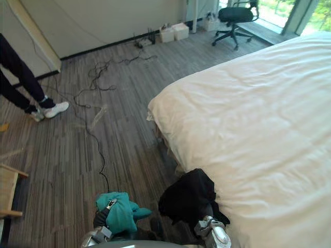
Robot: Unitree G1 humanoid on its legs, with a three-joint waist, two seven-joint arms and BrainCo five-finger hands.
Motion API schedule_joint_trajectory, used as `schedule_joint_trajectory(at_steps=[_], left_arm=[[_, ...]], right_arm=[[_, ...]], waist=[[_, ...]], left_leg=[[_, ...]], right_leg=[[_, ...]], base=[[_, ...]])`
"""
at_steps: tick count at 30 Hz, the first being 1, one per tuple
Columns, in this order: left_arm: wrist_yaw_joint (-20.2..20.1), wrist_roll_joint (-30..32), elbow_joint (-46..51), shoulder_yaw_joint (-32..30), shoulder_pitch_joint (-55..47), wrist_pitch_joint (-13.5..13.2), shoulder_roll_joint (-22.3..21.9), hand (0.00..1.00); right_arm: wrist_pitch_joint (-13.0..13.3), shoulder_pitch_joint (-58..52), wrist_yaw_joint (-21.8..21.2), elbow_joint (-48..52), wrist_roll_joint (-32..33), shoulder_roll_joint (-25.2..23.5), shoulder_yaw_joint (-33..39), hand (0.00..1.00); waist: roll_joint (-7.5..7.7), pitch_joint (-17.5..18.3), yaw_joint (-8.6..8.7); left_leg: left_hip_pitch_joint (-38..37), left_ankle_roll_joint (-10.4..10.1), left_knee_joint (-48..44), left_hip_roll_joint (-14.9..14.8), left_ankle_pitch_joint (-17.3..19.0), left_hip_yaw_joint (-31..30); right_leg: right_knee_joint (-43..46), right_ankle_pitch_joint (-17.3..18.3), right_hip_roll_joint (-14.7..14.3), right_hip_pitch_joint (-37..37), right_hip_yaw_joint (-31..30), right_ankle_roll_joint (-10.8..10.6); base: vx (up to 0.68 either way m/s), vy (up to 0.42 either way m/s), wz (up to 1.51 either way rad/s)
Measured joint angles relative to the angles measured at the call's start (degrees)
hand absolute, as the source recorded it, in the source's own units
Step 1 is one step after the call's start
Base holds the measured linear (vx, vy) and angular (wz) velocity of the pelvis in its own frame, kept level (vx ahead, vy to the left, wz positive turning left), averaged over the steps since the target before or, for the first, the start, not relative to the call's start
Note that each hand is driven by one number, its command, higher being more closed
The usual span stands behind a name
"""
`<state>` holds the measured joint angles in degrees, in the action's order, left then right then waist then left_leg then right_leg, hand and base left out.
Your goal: Tidy the bed and pick cloth on bed and put in laundry
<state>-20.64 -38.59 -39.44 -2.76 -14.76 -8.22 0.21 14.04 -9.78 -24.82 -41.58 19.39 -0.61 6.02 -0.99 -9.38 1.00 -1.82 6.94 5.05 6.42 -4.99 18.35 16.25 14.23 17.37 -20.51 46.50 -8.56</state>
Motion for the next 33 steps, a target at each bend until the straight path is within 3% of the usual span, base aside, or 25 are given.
schedule_joint_trajectory(at_steps=[3,5,7,8,10,11,12,13,14,15,17,26,27,33], left_arm=[[-0.04,0.02,0.08,0.69,-0.1,0.0,1.81,1.0],[-0.04,0.16,0.11,1.17,0.16,-0.06,2.55,1.0],[-0.05,1.09,0.11,1.54,0.4,-0.21,2.83,1.0],[-0.12,1.11,0.1,1.81,0.54,-0.22,2.75,1.0],[-0.46,1.26,0.1,2.18,1.11,-0.1,2.7,1.0],[-1.34,1.89,0.22,2.66,1.75,0.05,3.21,1.0],[-2.06,2.22,0.78,2.87,2.1,0.25,4.18,1.0],[-2.06,2.25,0.68,3.18,2.23,0.58,3.96,1.0],[-2.81,2.26,1.41,3.75,1.09,0.54,3.45,1.0],[-3.26,2.5,1.38,3.87,0.62,0.71,3.49,1.0],[-4.01,3.63,1.39,5.28,0.34,1.33,3.37,1.0],[-6.9,3.86,2.57,5.57,0.13,0.4,3.88,1.0],[-8.06,4.41,0.15,6.09,-2.07,0.04,2.76,1.0],[-7.96,4.41,0.15,6.0,-2.31,-0.12,2.65,1.0]], right_arm=[[-0.06,-0.27,0.37,0.38,-1.37,-1.13,-1.07,1.0],[-0.02,-1.04,0.81,1.53,-1.87,-1.0,-2.42,1.0],[0.55,-1.04,1.17,2.78,-3.08,-0.96,-3.57,1.0],[1.21,-1.24,1.54,2.82,-3.98,-0.8,-4.31,1.0],[1.47,-1.91,2.18,2.82,-4.52,-0.28,-5.37,1.0],[1.98,-2.42,3.01,3.0,-4.44,-0.19,-5.92,1.0],[3.01,-2.58,3.52,2.83,-4.25,-0.15,-6.09,1.0],[3.31,-3.0,3.81,2.48,-4.16,0.26,-5.88,1.0],[4.16,-3.96,3.91,2.5,-3.82,1.14,-5.8,1.0],[5.02,-4.06,3.91,2.49,-3.37,1.61,-5.7,1.0],[5.78,-4.89,3.8,2.37,-1.33,2.01,-4.15,1.0],[5.7,-5.92,2.25,4.7,1.32,0.79,-4.41,1.0],[4.44,-7.4,-0.41,2.83,1.95,1.48,-5.97,1.0],[4.45,-8.24,-0.41,2.83,1.95,1.45,-5.97,1.0]], waist=[[0.66,-0.51,-0.17],[0.65,-0.6,-0.67],[0.36,-0.77,-0.55],[-0.22,-1.13,-0.49],[-1.56,-1.86,-0.21],[-1.38,-2.02,-0.32],[0.76,-2.24,-0.27],[1.21,-1.98,-0.2],[0.59,-1.57,-1.01],[0.01,-1.64,-0.46],[0.68,-2.04,0.09],[2.44,-0.85,-0.67],[0.61,2.92,-0.26],[0.95,2.7,-0.2]], left_leg=[[-1.6,0.17,0.46,-0.84,-0.24,-4.89],[-1.98,0.32,0.46,-1.32,-0.1,-6.91],[-2.47,0.32,0.45,-1.41,-0.1,-9.35],[-3.07,0.28,0.4,-1.72,-0.06,-10.97],[-2.71,-0.38,-1.23,-2.93,0.8,-14.26],[-1.39,-1.21,-2.28,-2.77,1.6,-16.2],[-1.15,-1.27,-2.55,-1.48,1.56,-17.36],[-1.47,-1.63,-2.42,-1.43,1.42,-17.88],[-1.46,-2.99,-1.33,-2.25,0.14,-17.51],[-1.26,-3.51,-0.81,-2.43,-0.41,-18.35],[-2.12,-4.39,0.46,-2.14,-1.33,-19.26],[-3.87,-4.55,0.48,-2.53,-1.13,-17.06],[-4.13,-4.27,0.94,-2.42,-0.68,-15.63],[-4.14,-4.51,0.94,-2.52,-0.42,-15.15]], right_leg=[[7.22,-3.77,0.4,0.19,-0.47,1.53],[8.43,-1.57,0.74,1.06,-0.98,1.75],[8.92,-0.75,1.3,3.49,-2.69,3.66],[9.33,0.57,0.82,5.74,-5.33,5.63],[6.49,1.53,-3.02,9.13,-13.51,5.45],[2.09,1.28,-5.8,11.64,-19.84,5.32],[-0.63,0.08,-6.65,12.82,-24.68,5.37],[-0.97,0.68,-6.72,12.74,-24.18,5.56],[-1.26,1.25,-8.03,13.13,-25.53,5.25],[-1.16,1.81,-9.11,13.15,-27.14,5.09],[-1.27,1.41,-9.38,12.01,-26.92,5.63],[-2.55,-0.11,-9.89,9.83,-30.16,5.24],[-6.99,0.1,-11.04,7.89,-34.69,5.85],[-7.08,0.1,-11.07,7.95,-34.92,5.86]], base=[[0.17,-0.024,0.82],[0.18,-0.026,0.7],[0.14,-0.013,0.62],[0.08,-0.017,0.76],[0.02,-0.045,0.91],[-0.02,-0.107,1.04],[0.0,-0.142,1.05],[0.08,-0.129,0.59],[0.06,-0.164,0.29],[0.05,-0.147,0.33],[0.07,-0.124,0.41],[0.08,-0.056,0.01],[0.01,0.003,-0.04],[0.0,0.0,-0.03]])
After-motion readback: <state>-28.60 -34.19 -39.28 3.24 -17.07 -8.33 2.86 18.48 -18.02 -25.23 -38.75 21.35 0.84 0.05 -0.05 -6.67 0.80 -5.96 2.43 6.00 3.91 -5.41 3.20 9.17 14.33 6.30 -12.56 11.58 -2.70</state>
